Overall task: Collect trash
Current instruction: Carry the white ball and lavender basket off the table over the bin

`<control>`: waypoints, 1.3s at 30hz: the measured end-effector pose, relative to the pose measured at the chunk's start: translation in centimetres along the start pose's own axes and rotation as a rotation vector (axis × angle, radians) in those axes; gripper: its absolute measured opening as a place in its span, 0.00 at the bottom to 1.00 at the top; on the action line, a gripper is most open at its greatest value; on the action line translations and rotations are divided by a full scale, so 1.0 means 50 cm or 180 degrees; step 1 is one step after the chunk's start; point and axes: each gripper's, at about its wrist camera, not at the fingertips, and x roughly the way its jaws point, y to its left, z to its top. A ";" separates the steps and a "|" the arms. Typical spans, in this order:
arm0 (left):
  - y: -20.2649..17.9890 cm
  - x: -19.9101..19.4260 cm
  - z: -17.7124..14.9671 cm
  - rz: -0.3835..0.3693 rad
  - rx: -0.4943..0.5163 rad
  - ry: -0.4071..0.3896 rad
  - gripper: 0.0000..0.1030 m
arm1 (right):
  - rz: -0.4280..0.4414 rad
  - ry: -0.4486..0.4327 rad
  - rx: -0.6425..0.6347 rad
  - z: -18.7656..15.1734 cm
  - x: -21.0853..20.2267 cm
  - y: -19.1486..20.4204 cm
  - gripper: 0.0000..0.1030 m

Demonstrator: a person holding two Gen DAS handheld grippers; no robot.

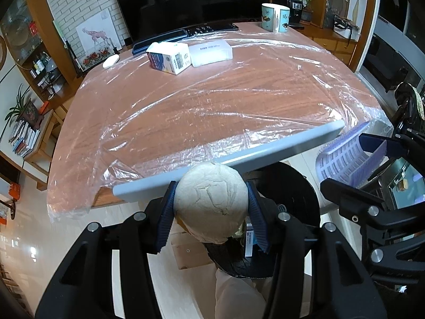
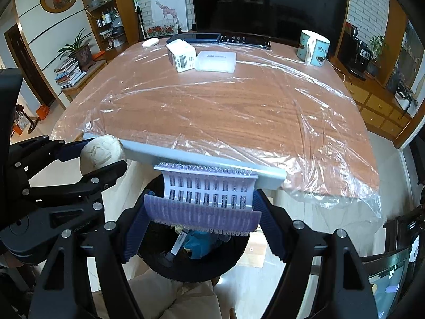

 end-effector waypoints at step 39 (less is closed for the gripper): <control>-0.033 0.131 -0.066 -0.0177 0.0181 0.0498 0.50 | -0.0029 0.0696 0.0076 -0.087 0.161 -0.023 0.72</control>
